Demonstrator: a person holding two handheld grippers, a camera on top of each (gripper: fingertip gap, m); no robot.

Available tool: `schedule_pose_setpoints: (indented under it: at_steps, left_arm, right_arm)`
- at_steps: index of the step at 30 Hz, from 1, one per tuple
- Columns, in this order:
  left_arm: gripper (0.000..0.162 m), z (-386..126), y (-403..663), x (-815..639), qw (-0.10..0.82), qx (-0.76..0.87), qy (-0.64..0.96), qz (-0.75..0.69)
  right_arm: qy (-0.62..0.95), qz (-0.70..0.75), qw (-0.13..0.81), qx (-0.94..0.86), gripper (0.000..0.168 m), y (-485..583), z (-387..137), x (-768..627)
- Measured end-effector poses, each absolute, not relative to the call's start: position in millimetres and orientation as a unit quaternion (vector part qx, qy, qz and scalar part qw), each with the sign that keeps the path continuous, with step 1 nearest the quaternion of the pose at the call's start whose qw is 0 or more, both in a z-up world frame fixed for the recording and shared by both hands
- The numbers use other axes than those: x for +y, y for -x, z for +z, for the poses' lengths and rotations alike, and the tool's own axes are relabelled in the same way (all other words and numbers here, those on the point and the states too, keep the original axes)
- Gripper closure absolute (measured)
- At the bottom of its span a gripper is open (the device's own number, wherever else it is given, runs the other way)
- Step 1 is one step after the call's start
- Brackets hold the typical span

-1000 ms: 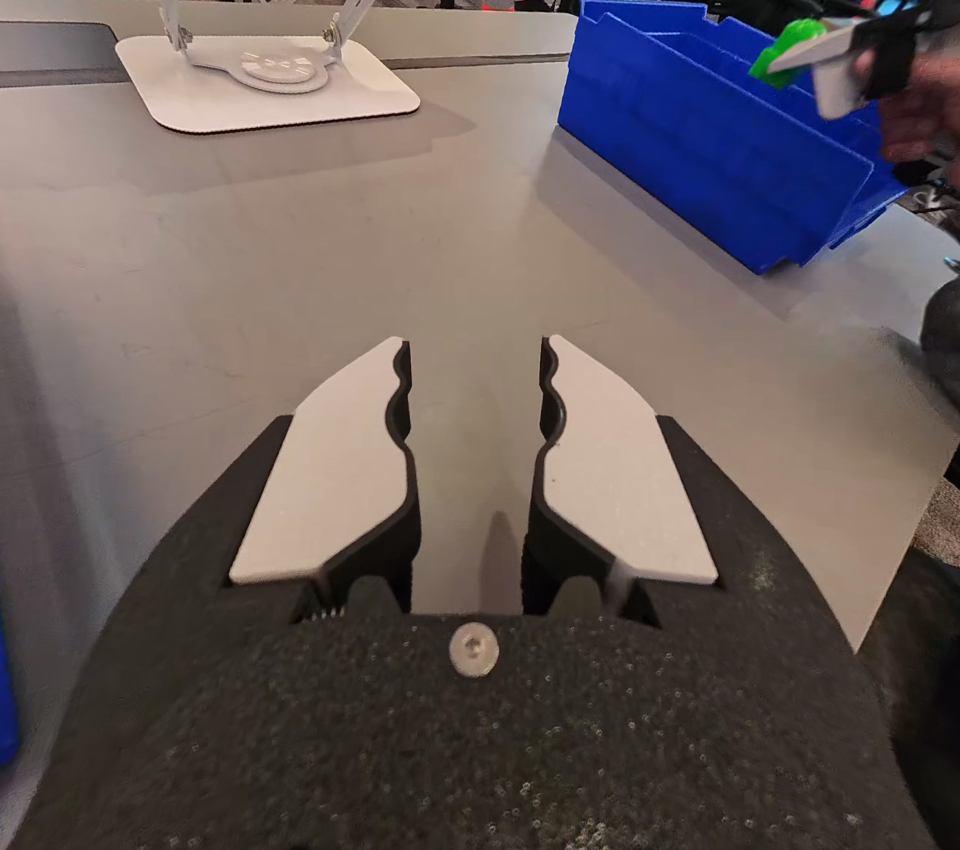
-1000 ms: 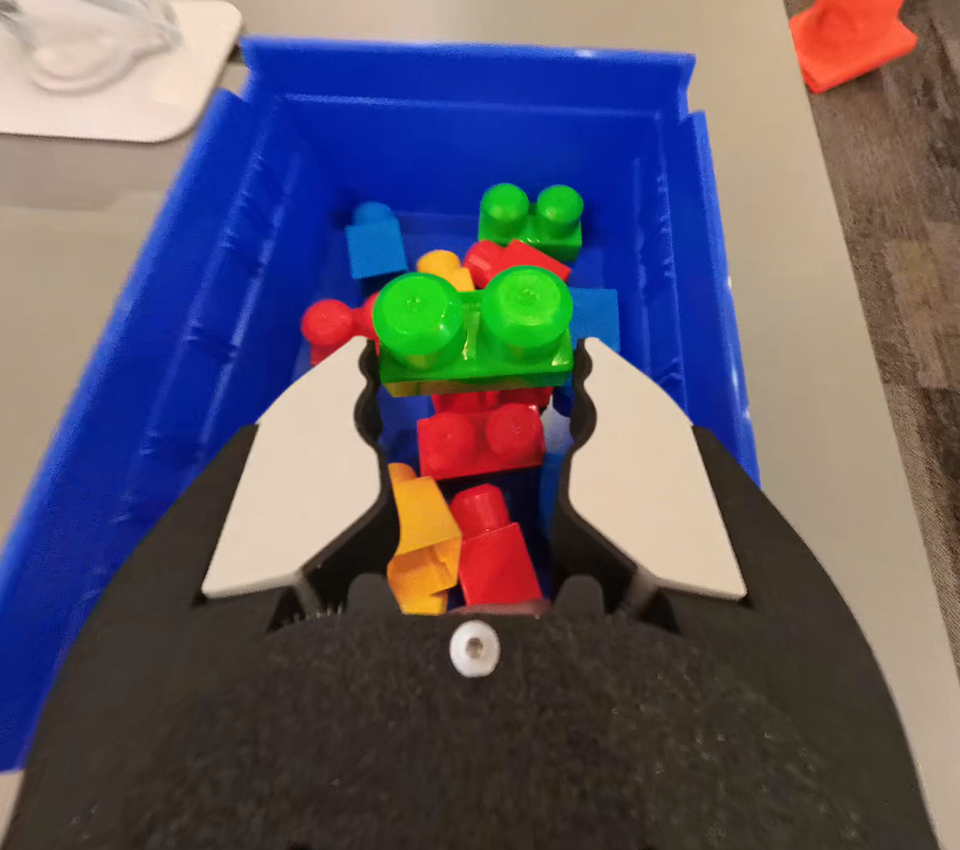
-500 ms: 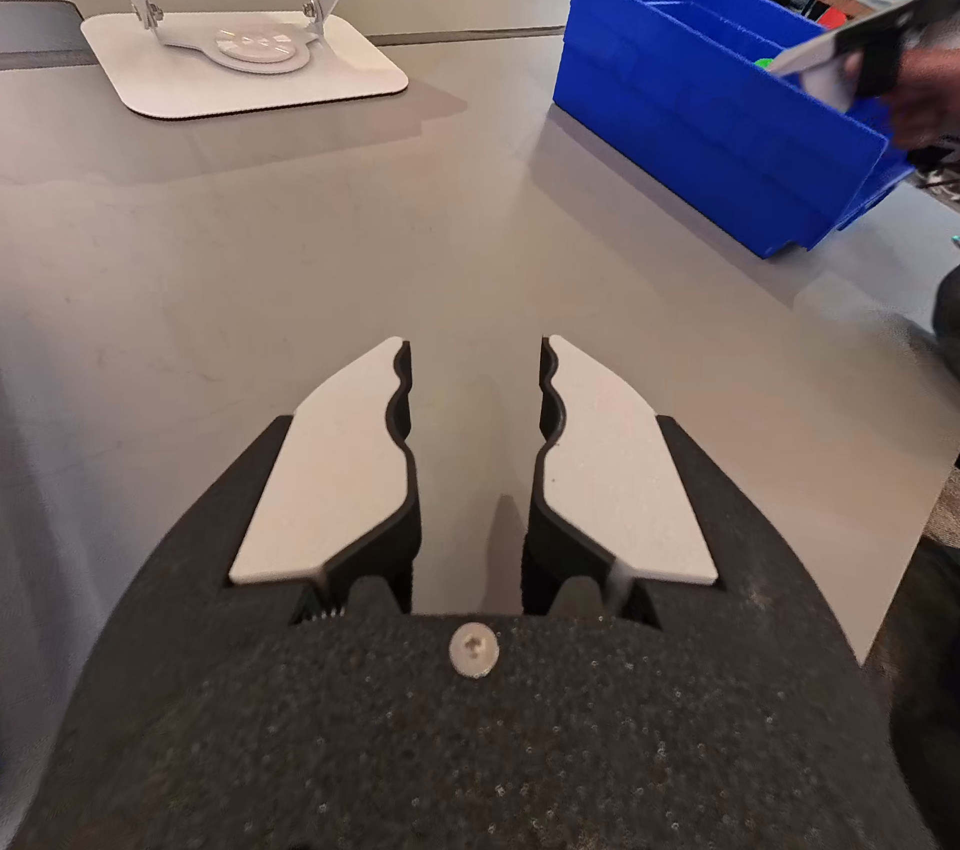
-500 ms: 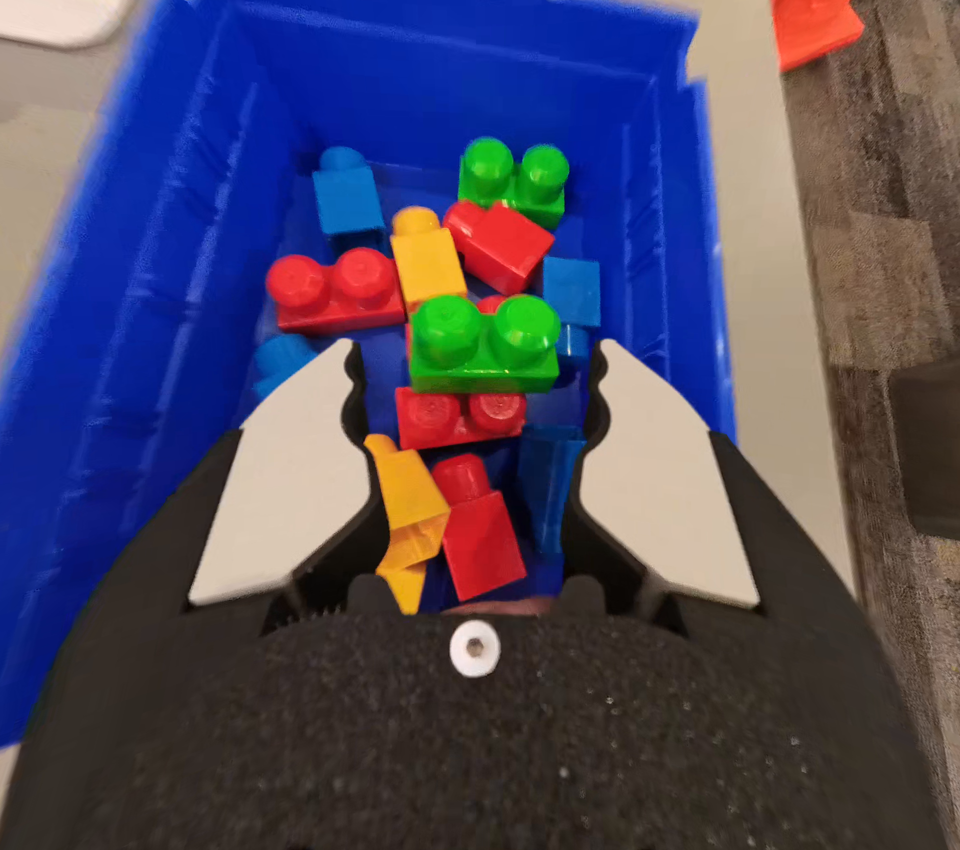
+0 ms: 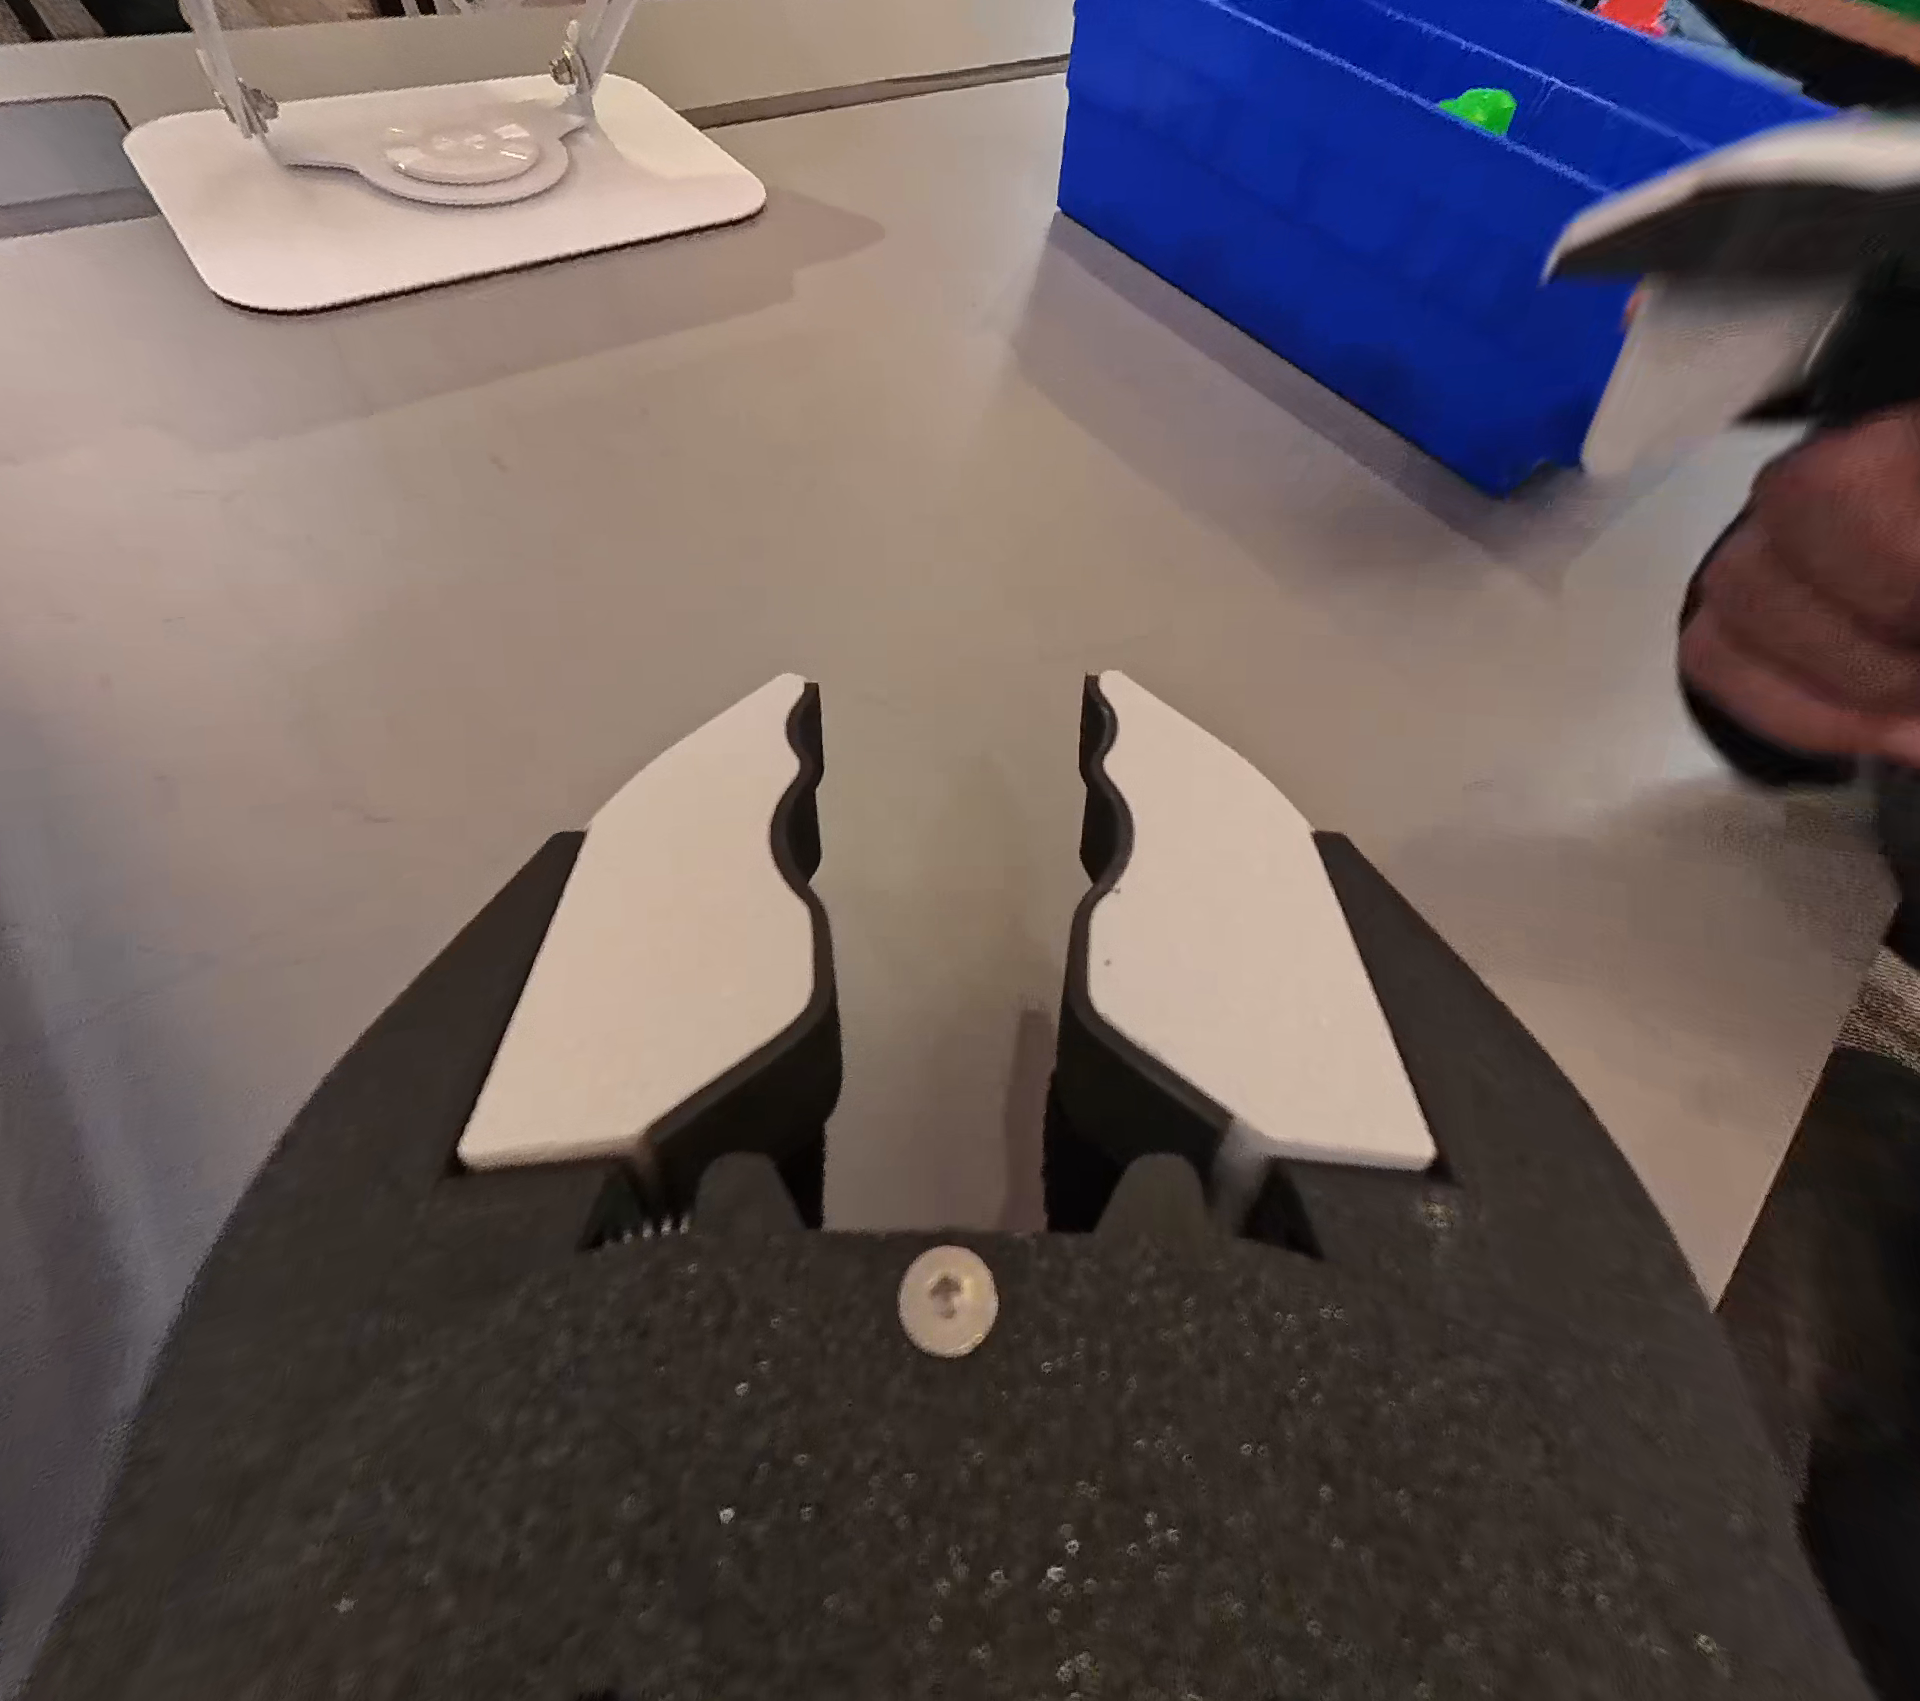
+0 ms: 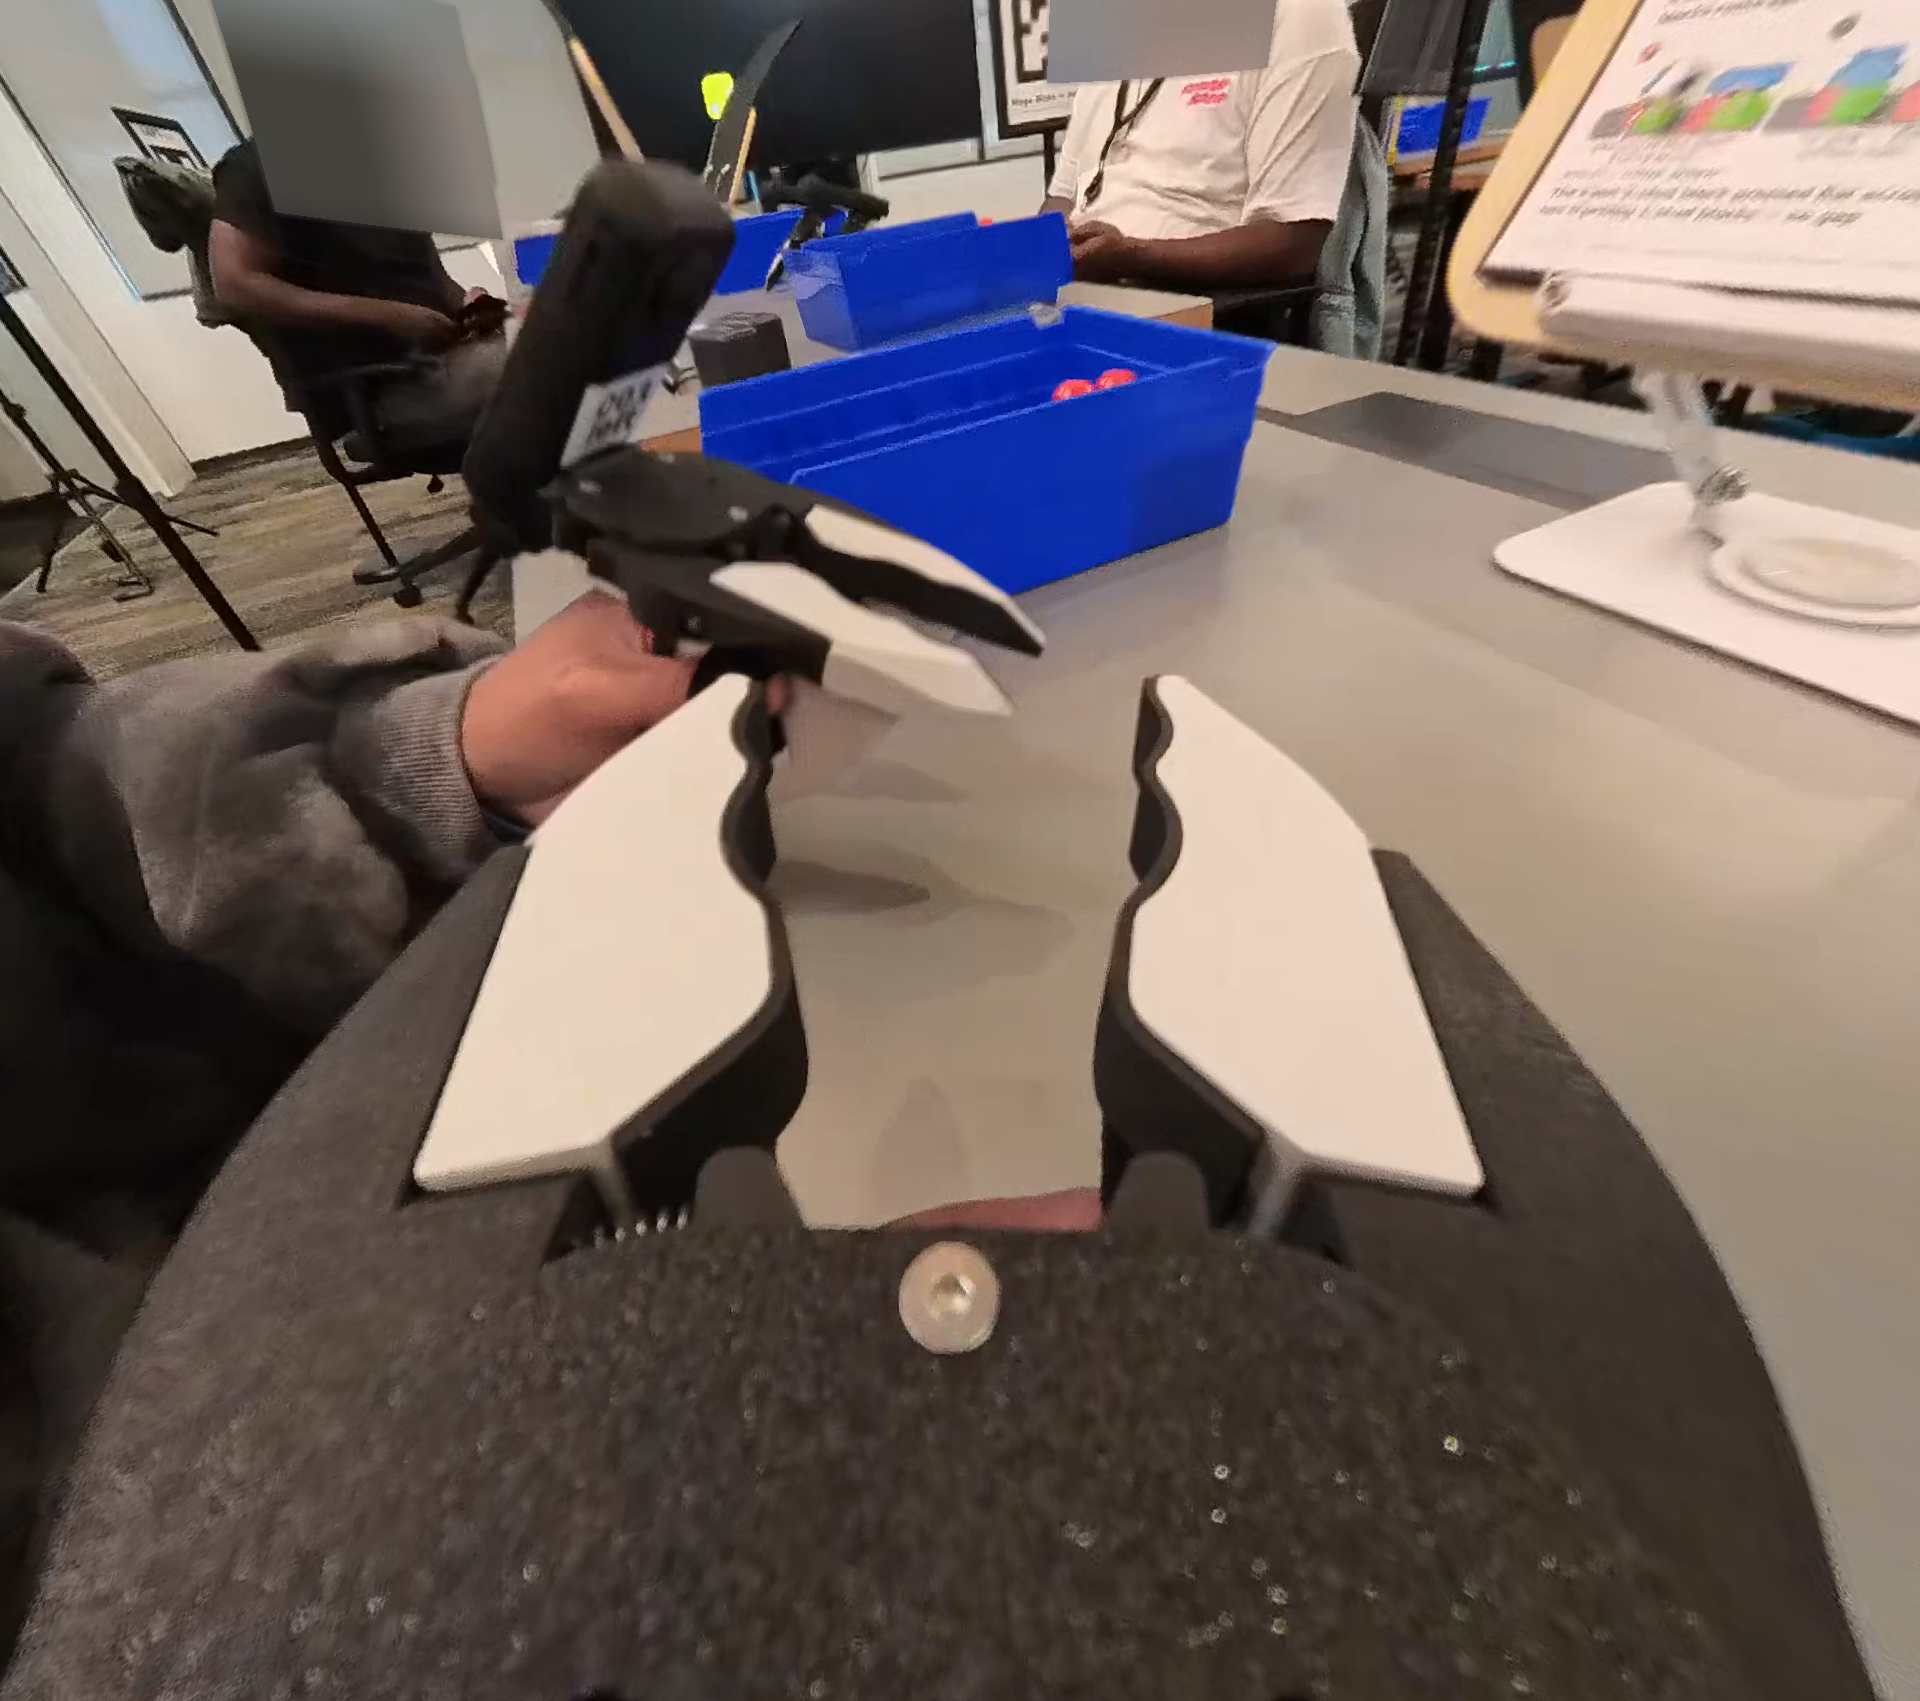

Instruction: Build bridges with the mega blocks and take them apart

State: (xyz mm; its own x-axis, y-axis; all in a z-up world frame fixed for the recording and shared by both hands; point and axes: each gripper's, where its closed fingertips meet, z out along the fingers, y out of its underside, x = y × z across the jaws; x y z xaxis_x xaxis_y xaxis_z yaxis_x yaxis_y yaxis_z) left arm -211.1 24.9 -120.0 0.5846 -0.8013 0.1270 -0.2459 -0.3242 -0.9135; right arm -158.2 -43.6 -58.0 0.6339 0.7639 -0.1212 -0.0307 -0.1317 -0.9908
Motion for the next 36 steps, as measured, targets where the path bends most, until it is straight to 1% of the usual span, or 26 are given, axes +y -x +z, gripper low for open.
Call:
schedule_pose_setpoints:
  at_steps: [4,6,7,9,12,16,18,21,24,28,30,33,36]
  left_arm:
    - [0.114,-110,219,25,0.447,0.329,0.773,-0.308]
    - [0.113,-90,231,25,0.444,0.326,0.777,-0.304]
    - [0.113,-77,244,28,0.450,0.330,0.780,-0.283]
    - [0.114,-58,285,46,0.450,0.331,0.806,-0.197]
    - [0.114,-41,350,85,0.396,0.300,0.862,-0.101]
    - [0.113,-32,390,157,0.315,0.251,0.912,-0.081]
    - [0.114,-38,400,197,0.279,0.226,0.930,-0.073]
    - [0.114,-62,420,245,0.218,0.196,0.956,-0.027]
    - [0.114,-86,421,268,0.164,0.162,0.972,-0.050]
    - [0.118,-114,424,280,0.121,0.150,0.981,-0.038]
    - [0.120,-115,424,287,0.127,0.134,0.982,-0.047]
    - [0.120,-127,437,285,0.094,0.147,0.985,-0.003]
    - [0.119,-135,436,285,0.087,0.144,0.986,-0.014]
  right_arm:
    - [0.692,0.331,0.587,-0.258,0.103,163,-77,-41]
    - [0.690,0.345,0.588,-0.241,0.103,158,-77,-39]
    - [0.690,0.350,0.587,-0.239,0.103,156,-78,-38]
    - [0.691,0.343,0.588,-0.241,0.103,150,-84,-35]
    - [0.699,0.337,0.581,-0.244,0.104,149,-93,-30]
    - [0.691,0.331,0.587,-0.262,0.104,155,-91,-34]
    - [0.692,0.322,0.585,-0.275,0.104,158,-93,-35]
    - [0.690,0.322,0.582,-0.285,0.104,163,-94,-38]
    - [0.691,0.321,0.580,-0.290,0.104,163,-96,-40]
    - [0.693,0.324,0.577,-0.287,0.104,161,-97,-42]
    - [0.693,0.325,0.577,-0.285,0.104,160,-98,-42]
    - [0.695,0.325,0.575,-0.285,0.104,160,-99,-43]
    - [0.696,0.326,0.572,-0.287,0.104,161,-100,-43]
